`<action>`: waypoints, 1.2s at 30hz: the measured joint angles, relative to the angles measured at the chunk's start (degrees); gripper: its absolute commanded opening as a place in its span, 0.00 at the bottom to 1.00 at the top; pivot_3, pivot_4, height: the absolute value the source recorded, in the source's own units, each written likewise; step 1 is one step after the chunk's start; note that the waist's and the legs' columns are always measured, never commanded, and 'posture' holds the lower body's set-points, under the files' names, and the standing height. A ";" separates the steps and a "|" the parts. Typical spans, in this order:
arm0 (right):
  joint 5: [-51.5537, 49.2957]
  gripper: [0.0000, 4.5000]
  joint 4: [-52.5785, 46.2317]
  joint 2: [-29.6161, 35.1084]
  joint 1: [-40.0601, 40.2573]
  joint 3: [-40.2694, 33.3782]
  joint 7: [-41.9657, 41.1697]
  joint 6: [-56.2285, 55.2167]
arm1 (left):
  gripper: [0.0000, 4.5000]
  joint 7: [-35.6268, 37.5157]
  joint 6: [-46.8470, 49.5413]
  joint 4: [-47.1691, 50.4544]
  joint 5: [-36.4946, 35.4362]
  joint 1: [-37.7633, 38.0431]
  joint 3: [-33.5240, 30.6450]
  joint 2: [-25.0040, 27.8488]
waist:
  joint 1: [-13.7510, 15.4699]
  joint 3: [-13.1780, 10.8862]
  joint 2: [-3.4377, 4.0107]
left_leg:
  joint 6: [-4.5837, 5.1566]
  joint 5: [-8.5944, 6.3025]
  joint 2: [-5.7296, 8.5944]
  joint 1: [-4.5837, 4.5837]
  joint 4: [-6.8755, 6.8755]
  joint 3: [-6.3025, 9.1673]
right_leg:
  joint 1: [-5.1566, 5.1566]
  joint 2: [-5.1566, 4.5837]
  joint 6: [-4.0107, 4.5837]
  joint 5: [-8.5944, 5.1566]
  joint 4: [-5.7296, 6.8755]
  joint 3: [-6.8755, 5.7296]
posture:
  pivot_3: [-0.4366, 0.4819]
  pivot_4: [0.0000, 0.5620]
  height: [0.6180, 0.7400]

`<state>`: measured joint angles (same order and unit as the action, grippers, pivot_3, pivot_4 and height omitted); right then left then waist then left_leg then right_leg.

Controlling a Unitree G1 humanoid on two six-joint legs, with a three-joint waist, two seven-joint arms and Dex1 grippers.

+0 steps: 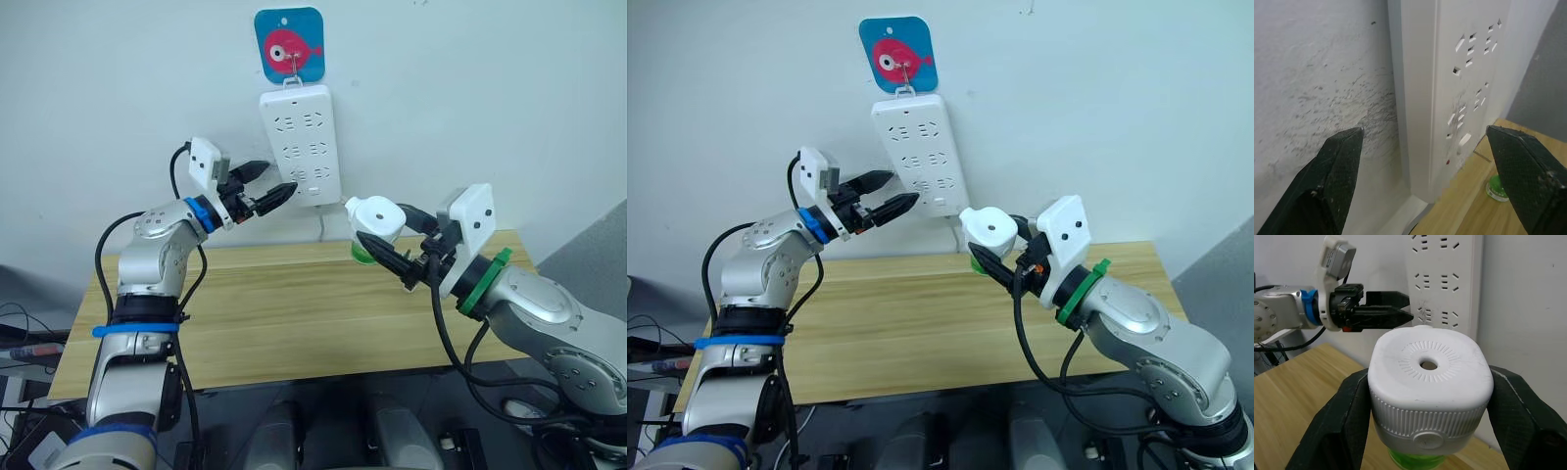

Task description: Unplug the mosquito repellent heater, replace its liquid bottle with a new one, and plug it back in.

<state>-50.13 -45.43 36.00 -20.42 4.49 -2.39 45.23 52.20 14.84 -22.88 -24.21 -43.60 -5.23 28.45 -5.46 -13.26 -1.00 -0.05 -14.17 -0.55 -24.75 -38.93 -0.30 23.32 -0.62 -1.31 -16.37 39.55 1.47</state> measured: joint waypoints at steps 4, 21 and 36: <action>0.22 0.67 -0.57 -0.17 0.29 -0.49 -0.08 0.67 | 0.94 3.77 -2.19 -4.99 1.07 -3.88 1.28 -1.23 | -0.12 0.00 -0.01 | 0.00 0.00 0.01 -0.03 -0.01 0.02 | 0.00 -0.01 0.00 0.00 -0.03 -0.04 | 0.20 0.36 1.00; -2.34 0.67 0.21 -6.84 -4.70 -2.73 5.75 8.86 | 0.29 12.61 0.72 -8.45 1.30 -8.07 1.25 -0.68 | -1.25 0.00 -0.01 | 0.00 0.00 0.01 -0.06 0.00 0.20 | -0.01 -0.07 0.00 0.00 0.01 -0.27 | 0.18 0.34 1.00; 9.34 0.67 13.46 -20.02 -18.18 3.33 12.63 15.92 | 0.29 12.55 1.17 -6.68 1.39 -6.96 0.91 -0.81 | -1.66 0.02 -0.02 | -0.01 0.00 0.15 -0.06 0.01 0.24 | 0.12 -0.33 0.01 0.01 0.31 -0.46 | 0.20 0.32 1.00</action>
<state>-40.79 -31.97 15.99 -38.61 7.82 10.24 61.15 64.75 16.01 -29.56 -22.82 -50.57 -4.32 27.64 -7.12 -13.23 -1.01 -0.06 -14.16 -0.40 -24.81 -38.92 -0.06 23.44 -0.95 -1.30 -16.37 39.87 1.01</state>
